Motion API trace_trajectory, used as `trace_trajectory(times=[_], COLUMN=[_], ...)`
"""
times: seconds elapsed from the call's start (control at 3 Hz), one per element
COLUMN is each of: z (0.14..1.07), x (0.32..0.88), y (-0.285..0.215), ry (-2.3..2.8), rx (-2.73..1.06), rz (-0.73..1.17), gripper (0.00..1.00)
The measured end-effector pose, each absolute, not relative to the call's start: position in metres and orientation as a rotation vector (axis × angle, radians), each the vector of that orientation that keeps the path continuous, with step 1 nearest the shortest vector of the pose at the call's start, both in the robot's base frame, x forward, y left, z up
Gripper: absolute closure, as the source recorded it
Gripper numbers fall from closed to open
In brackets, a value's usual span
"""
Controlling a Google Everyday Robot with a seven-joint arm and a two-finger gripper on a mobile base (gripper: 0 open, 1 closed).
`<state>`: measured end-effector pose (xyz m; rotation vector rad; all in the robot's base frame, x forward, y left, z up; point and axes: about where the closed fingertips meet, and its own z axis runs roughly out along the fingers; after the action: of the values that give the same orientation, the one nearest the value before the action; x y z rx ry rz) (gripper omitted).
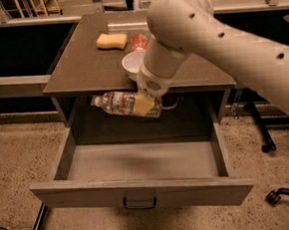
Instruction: Place water bottle into top drawer
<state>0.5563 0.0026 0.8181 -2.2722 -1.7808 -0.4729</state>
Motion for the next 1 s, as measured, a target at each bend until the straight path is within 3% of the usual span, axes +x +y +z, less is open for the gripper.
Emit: trace_trajectory(times=[0.33,1.0], z=[0.766,0.749], x=[0.545,0.54], y=[-0.031,-0.045], ry=[-1.829,-1.996], rx=[-2.238,-2.25], rz=[-0.451,-0.406], gripper=[1.0,1.0])
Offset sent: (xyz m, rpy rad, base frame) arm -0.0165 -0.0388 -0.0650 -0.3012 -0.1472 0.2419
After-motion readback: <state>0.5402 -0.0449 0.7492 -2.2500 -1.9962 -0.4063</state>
